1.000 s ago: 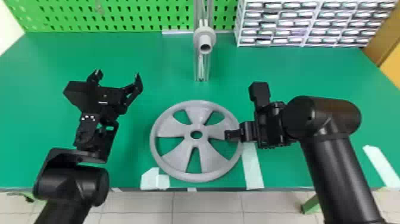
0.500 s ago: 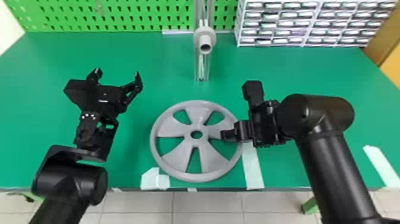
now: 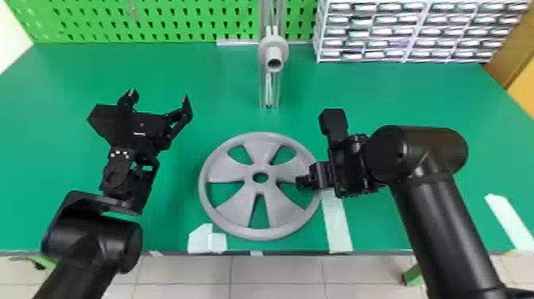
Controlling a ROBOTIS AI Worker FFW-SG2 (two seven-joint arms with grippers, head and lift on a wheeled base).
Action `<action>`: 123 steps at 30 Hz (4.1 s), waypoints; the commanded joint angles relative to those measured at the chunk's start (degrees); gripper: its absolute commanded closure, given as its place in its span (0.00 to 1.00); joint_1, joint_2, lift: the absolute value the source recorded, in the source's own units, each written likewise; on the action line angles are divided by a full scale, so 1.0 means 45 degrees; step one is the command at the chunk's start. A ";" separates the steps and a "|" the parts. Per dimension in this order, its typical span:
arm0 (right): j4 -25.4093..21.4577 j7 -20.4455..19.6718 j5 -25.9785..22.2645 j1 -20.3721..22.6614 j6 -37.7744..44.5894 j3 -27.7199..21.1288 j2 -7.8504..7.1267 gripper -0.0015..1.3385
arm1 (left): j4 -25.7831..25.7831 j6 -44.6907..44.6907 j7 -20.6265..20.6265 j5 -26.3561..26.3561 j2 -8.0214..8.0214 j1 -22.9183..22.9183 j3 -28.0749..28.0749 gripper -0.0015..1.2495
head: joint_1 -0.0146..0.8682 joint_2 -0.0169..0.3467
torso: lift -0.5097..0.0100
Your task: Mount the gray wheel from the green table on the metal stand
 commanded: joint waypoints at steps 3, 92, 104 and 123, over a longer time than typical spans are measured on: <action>0.0000 -0.0001 0.0084 -0.0019 0.0030 0.0056 0.0011 0.48 | 0.0000 0.0000 0.0012 0.0025 0.0040 -0.0012 -0.0032 0.09 | 1.00 0.19 | 0.80; -0.1836 0.0019 0.1627 0.1778 -0.3974 0.0056 -0.0332 0.75 | -0.3340 0.0742 0.2356 0.1001 0.0020 0.3016 -0.0442 0.10 | 1.00 0.19 | 0.80; -0.2304 0.0546 0.1862 0.2501 -0.5946 0.0075 -0.0469 0.76 | -0.3867 0.0860 0.2512 0.1021 0.0020 0.3426 -0.0403 0.10 | 1.00 0.19 | 0.80; -0.3730 0.0956 0.3288 0.4864 -1.0204 0.0271 -0.0547 0.76 | -0.4356 0.0860 0.2922 0.1021 0.0020 0.3641 -0.0364 0.10 | 1.00 0.19 | 0.80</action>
